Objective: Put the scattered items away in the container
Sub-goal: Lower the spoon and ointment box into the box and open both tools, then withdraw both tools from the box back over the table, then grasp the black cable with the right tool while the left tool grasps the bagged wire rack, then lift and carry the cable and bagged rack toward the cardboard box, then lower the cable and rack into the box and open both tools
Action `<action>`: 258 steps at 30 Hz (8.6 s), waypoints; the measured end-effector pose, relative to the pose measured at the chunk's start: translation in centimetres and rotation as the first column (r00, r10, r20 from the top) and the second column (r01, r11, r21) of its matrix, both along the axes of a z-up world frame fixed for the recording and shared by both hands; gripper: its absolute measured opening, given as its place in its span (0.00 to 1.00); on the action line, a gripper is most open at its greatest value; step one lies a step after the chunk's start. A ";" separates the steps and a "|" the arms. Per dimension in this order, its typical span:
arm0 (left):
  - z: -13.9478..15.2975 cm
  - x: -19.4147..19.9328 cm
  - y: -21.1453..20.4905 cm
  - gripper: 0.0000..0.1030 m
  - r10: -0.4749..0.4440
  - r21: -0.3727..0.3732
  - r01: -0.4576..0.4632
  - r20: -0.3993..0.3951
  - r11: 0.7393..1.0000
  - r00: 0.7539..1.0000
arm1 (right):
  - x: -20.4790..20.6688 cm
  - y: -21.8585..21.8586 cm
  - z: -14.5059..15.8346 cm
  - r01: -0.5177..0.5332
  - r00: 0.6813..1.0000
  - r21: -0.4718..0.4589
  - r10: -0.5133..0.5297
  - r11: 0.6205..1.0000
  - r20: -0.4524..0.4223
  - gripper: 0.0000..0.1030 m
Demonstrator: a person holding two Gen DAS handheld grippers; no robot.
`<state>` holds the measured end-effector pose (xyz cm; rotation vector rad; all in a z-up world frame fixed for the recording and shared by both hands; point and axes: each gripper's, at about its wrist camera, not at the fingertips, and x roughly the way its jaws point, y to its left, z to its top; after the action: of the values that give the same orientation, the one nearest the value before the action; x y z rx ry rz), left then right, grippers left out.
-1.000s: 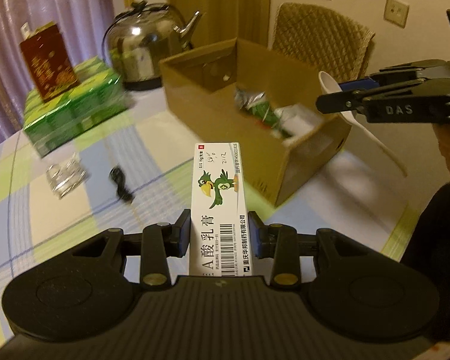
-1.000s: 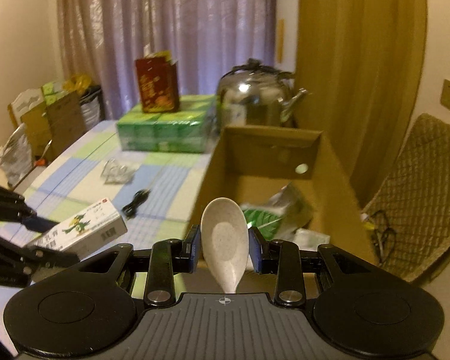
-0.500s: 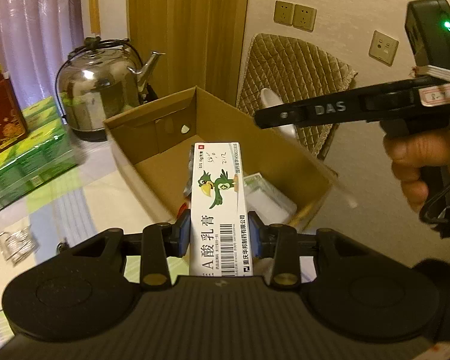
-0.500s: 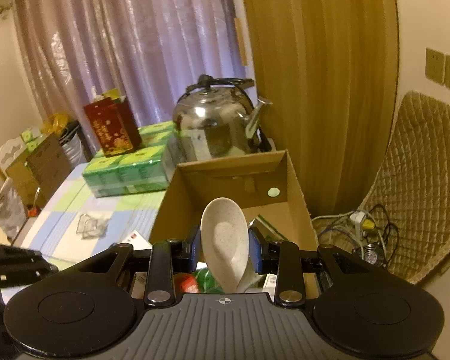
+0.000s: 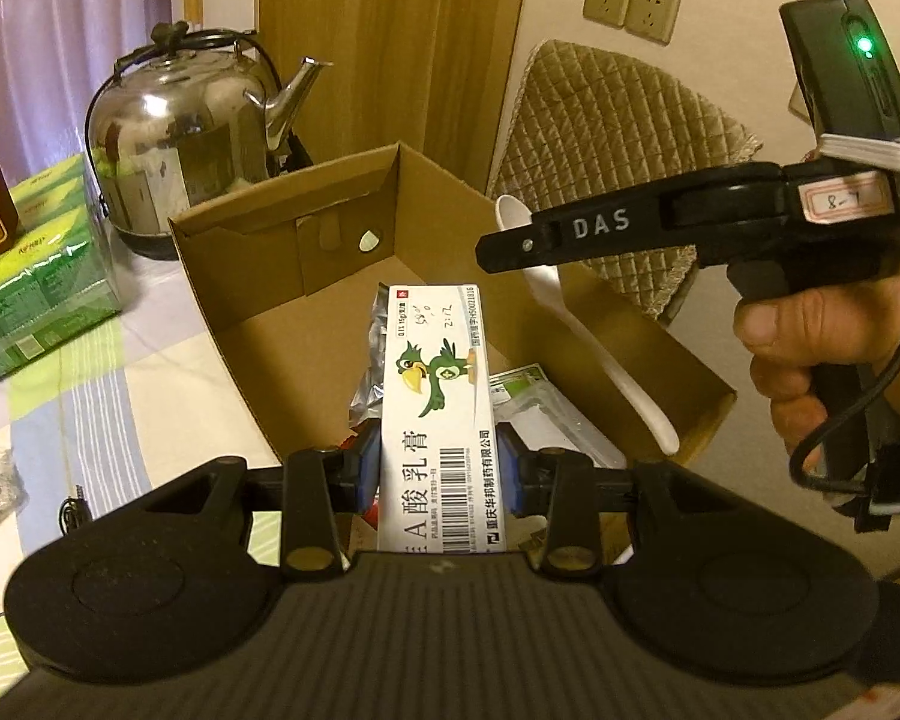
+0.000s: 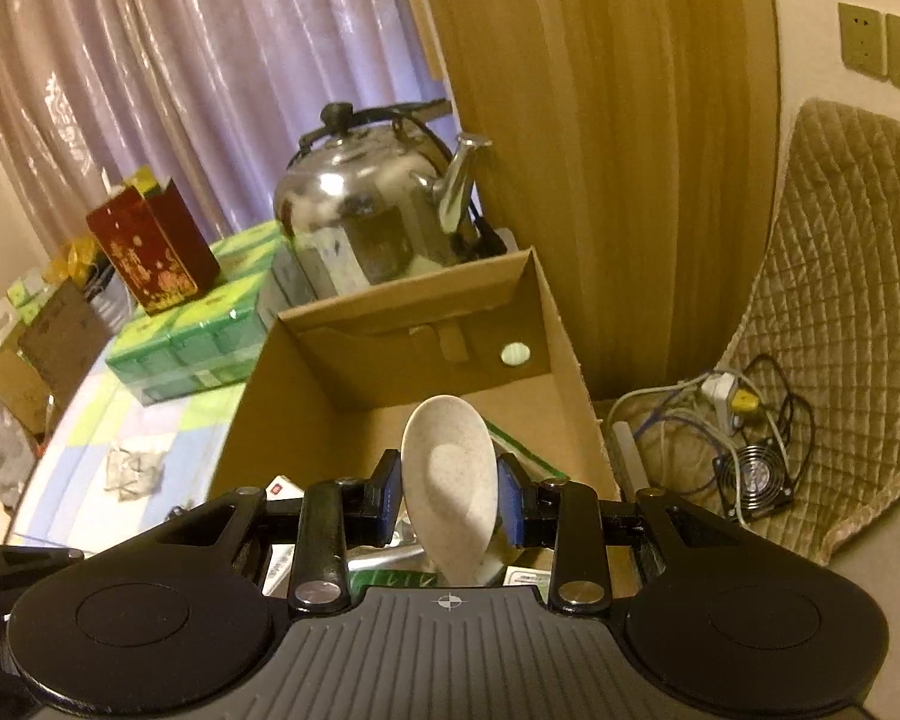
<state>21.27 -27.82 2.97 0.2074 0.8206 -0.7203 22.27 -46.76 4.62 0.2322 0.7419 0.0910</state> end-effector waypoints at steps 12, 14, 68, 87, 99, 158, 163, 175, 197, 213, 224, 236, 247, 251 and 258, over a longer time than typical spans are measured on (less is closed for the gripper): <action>-1.9 1.0 -0.7 0.33 0.014 0.030 -0.014 -0.013 0.999 1.000 | 1.1 0.1 -2.8 -0.013 0.998 -0.006 0.013 1.000 -0.060 0.30; -1.9 1.0 -0.6 0.32 0.013 0.022 -0.013 -0.017 1.000 1.000 | 1.0 0.1 -3.1 -0.010 0.998 -0.009 0.010 1.000 -0.066 0.30; -1.4 -8.7 24.4 0.90 0.231 0.160 -0.234 0.035 0.959 0.972 | -11.7 19.0 1.3 -0.351 0.932 -0.108 0.358 0.930 0.053 0.89; -5.8 3.3 32.2 0.99 0.425 0.145 -0.423 0.017 0.895 0.905 | 0.4 28.7 -8.0 -0.415 0.909 -0.142 0.402 0.899 -0.113 0.92; -9.6 8.7 32.7 0.99 0.471 0.090 -0.471 0.013 0.878 0.882 | 7.8 29.9 -14.3 -0.337 0.935 -0.119 0.317 0.934 -0.160 0.60; -10.3 -5.5 29.2 0.88 0.171 0.078 -0.171 0.012 0.982 0.985 | -9.8 27.6 -14.2 -0.369 0.924 -0.194 0.336 0.909 -0.183 0.12; -10.5 -5.5 29.4 0.88 0.311 0.016 -0.311 -0.003 0.950 0.950 | -10.8 27.3 -14.6 -0.350 0.933 -0.223 0.319 0.910 -0.166 0.13; -12.1 -4.2 28.1 0.70 0.380 0.033 -0.380 0.015 0.924 0.925 | -11.7 26.6 -15.4 -0.335 0.940 -0.230 0.310 0.914 -0.139 0.40; -11.0 -7.0 28.3 0.75 0.315 0.022 -0.314 -0.007 0.949 0.949 | -11.7 27.1 -15.4 -0.335 0.942 -0.236 0.315 0.912 -0.119 0.14; -10.1 -8.6 27.8 0.64 0.302 0.021 -0.302 -0.001 0.953 0.953 | -13.7 25.7 -12.9 -0.278 0.960 -0.223 0.266 0.934 -0.083 0.13; -8.0 -11.7 25.8 0.64 0.299 0.002 -0.299 -0.007 0.954 0.954 | -16.5 23.8 -10.3 -0.246 0.969 -0.212 0.240 0.946 -0.052 0.13; -5.1 -14.5 22.2 0.64 0.245 0.006 -0.245 0.020 0.969 0.969 | -20.0 20.0 -6.6 -0.163 0.985 -0.178 0.171 0.970 0.029 0.13; 0.2 -11.6 14.1 0.64 0.103 -0.033 -0.099 0.127 0.995 0.987 | -17.9 10.9 -0.1 0.016 0.987 -0.170 0.012 0.985 0.162 0.13; 2.3 -9.3 10.4 0.64 0.049 -0.050 -0.041 0.172 0.998 0.984 | -14.8 7.4 1.4 0.031 0.987 -0.144 -0.008 0.989 0.159 0.13; 3.2 -5.1 4.5 0.64 -0.039 -0.055 0.051 0.197 0.997 0.980 | -9.4 2.9 1.3 0.047 0.993 -0.086 -0.037 0.995 0.113 0.13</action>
<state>16.14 -23.29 6.15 0.2396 0.6070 -0.7530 12.84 -43.85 5.88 0.1565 0.6281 0.0304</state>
